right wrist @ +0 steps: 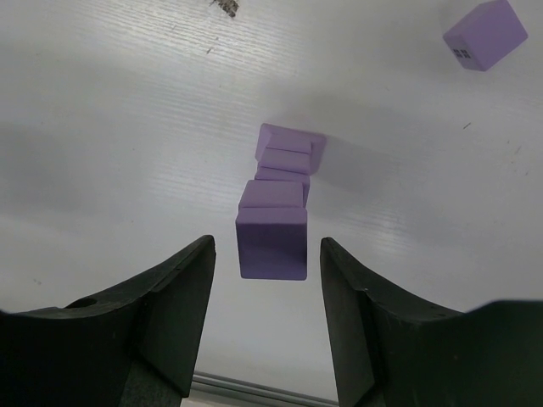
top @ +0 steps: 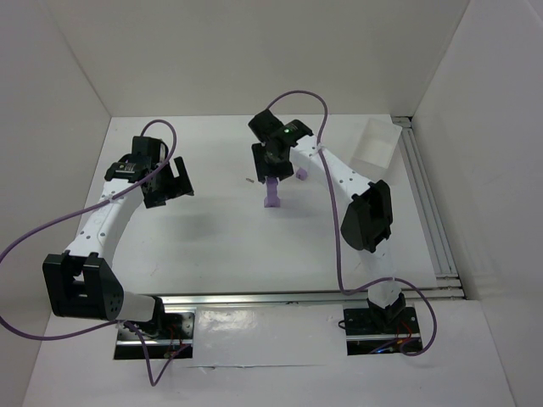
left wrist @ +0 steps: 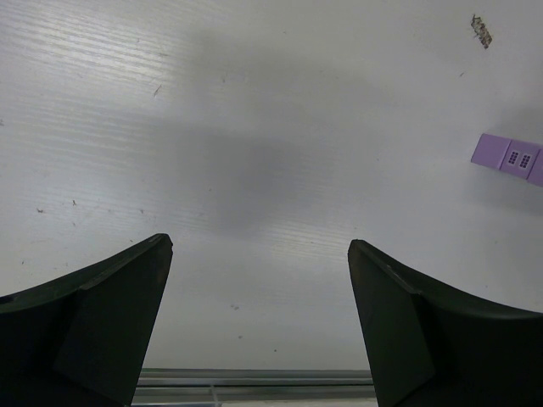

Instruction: Build the wood block tower

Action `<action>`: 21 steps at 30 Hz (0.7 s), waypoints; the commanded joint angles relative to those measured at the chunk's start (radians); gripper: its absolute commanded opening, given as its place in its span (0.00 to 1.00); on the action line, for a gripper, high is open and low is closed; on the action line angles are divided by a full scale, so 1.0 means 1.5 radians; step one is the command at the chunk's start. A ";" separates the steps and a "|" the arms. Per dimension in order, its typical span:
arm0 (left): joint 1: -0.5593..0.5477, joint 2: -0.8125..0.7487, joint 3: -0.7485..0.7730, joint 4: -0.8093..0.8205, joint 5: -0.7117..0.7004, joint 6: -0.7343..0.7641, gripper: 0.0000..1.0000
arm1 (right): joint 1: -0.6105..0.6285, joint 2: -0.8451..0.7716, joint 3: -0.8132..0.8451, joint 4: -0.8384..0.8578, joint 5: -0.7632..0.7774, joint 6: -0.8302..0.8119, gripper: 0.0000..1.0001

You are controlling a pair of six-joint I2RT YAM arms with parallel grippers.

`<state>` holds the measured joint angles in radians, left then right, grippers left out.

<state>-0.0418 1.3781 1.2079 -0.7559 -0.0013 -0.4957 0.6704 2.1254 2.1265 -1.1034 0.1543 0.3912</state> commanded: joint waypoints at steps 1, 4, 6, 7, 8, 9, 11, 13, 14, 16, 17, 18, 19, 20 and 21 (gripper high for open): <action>0.003 -0.021 -0.001 0.006 0.008 0.007 0.98 | 0.009 -0.008 0.017 -0.021 0.010 -0.002 0.60; 0.003 -0.027 -0.001 0.006 0.008 0.007 0.98 | 0.009 -0.008 0.017 -0.021 0.004 -0.002 0.60; 0.003 -0.027 -0.001 0.006 0.008 0.007 0.98 | 0.015 -0.008 0.023 -0.021 0.003 -0.002 0.60; 0.003 -0.027 -0.001 0.006 0.008 0.007 0.98 | 0.015 -0.002 0.023 -0.027 0.003 -0.002 0.60; 0.003 -0.027 -0.001 0.006 0.008 0.007 0.98 | 0.015 -0.002 0.023 -0.027 0.003 -0.002 0.60; 0.003 -0.027 -0.008 0.006 0.008 0.007 0.98 | 0.015 -0.002 0.023 -0.027 0.003 -0.002 0.60; 0.003 -0.027 -0.008 0.006 0.008 0.007 0.98 | 0.015 -0.002 0.023 -0.027 0.003 -0.002 0.60; 0.003 -0.027 -0.008 0.006 0.008 0.007 0.98 | 0.015 -0.002 0.023 -0.027 0.003 -0.002 0.60; 0.003 -0.027 -0.008 0.006 0.008 0.007 0.98 | 0.015 -0.002 0.023 -0.027 0.003 -0.002 0.60; 0.003 -0.027 -0.008 0.006 0.008 0.007 0.98 | 0.015 -0.002 0.023 -0.027 0.003 -0.002 0.60; 0.003 -0.027 -0.008 0.006 0.008 0.007 0.98 | 0.021 -0.002 0.023 -0.027 0.003 -0.002 0.60; 0.003 -0.027 -0.008 0.006 0.008 0.007 0.98 | 0.021 -0.002 0.023 -0.027 0.003 -0.002 0.60; 0.003 -0.027 -0.008 0.006 0.008 0.007 0.98 | 0.021 -0.002 0.023 -0.027 0.003 -0.002 0.60; 0.003 -0.027 -0.008 0.006 0.008 0.007 0.98 | 0.021 -0.002 0.023 -0.027 0.003 -0.002 0.60; 0.003 -0.027 -0.008 0.006 0.008 0.007 0.98 | 0.021 -0.002 0.023 -0.027 0.003 -0.002 0.60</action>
<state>-0.0418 1.3697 1.2037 -0.7555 -0.0013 -0.4961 0.6888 2.1254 2.1265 -1.1133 0.1539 0.3916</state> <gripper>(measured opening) 0.980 0.600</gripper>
